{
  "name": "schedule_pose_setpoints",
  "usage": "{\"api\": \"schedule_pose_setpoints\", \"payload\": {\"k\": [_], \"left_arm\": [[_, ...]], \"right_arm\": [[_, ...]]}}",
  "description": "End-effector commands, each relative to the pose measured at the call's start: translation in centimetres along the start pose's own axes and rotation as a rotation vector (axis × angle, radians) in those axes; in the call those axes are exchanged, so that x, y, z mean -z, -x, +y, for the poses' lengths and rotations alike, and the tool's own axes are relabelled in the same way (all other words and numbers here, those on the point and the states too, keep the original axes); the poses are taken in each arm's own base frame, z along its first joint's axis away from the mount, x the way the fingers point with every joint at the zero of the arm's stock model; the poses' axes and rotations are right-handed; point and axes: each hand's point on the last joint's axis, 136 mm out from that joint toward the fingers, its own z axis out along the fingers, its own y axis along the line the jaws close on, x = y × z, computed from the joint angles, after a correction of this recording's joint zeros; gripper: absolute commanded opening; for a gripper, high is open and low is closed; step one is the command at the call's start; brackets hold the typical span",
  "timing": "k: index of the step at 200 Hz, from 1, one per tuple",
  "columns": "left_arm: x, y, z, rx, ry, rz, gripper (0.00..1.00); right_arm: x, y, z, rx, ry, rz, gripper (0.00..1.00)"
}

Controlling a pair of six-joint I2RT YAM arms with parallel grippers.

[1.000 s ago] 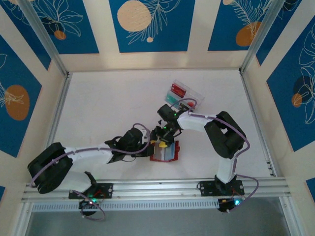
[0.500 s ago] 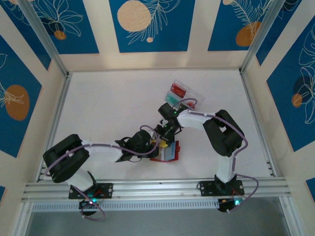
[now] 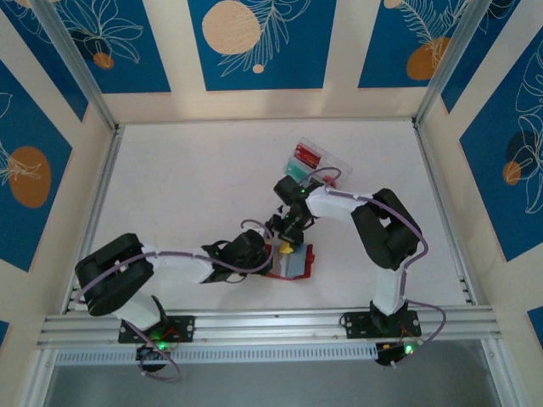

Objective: Put the credit cards into the card holder

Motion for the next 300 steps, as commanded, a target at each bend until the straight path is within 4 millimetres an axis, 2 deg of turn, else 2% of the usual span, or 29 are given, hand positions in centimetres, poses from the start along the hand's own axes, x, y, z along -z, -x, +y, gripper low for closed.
{"api": "schedule_pose_setpoints", "payload": {"k": [1,70,111,135,162,215,247,278,300], "left_arm": [[-0.5,-5.0,1.6,-0.083,0.084,0.177,0.00],[0.7,-4.1,1.2,-0.088,0.046,0.106,0.00],[3.5,-1.7,0.1,-0.139,0.005,-0.041,0.00],[3.9,-0.6,-0.9,-0.169,-0.017,-0.079,0.00],[3.0,-0.2,-2.0,-0.205,-0.027,-0.071,0.00],[0.3,-0.7,-3.0,-0.204,-0.057,-0.034,0.00],[-0.8,-1.9,-1.2,-0.183,0.016,0.027,0.00],[-0.8,-3.6,1.2,-0.133,0.102,0.088,0.00],[-0.7,-3.6,1.5,-0.127,0.121,0.091,0.00]], "right_arm": [[1.2,1.1,2.5,-0.003,0.076,-0.016,0.61],[1.0,0.8,3.8,-0.008,0.157,0.029,0.61],[0.8,0.9,3.6,-0.014,0.137,0.023,0.61],[0.6,0.8,3.4,-0.018,0.134,0.032,0.61],[0.5,0.9,3.4,-0.022,0.132,0.032,0.61],[1.3,0.8,3.7,-0.012,0.127,0.018,0.61],[1.8,1.1,4.0,-0.010,0.130,0.011,0.61],[3.6,1.7,4.4,0.020,0.096,-0.049,0.62],[4.1,1.1,4.6,0.039,0.087,-0.044,0.61]]}}
